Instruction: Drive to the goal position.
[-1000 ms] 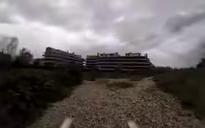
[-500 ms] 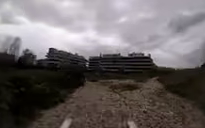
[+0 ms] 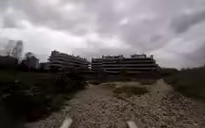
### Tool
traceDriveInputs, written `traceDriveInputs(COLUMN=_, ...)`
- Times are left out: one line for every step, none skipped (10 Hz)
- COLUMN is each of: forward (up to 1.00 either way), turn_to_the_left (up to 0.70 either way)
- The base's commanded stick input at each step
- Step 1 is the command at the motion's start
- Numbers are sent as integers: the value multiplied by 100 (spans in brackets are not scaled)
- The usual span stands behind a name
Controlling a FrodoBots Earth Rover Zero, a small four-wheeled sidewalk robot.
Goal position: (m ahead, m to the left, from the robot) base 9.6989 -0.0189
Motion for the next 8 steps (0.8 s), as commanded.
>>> traceDriveInputs(forward=70, turn_to_the_left=-35)
traceDriveInputs(forward=70, turn_to_the_left=-35)
traceDriveInputs(forward=70, turn_to_the_left=-35)
traceDriveInputs(forward=70, turn_to_the_left=0)
traceDriveInputs(forward=70, turn_to_the_left=0)
traceDriveInputs(forward=70, turn_to_the_left=0)
traceDriveInputs(forward=70, turn_to_the_left=0)
traceDriveInputs(forward=70, turn_to_the_left=0)
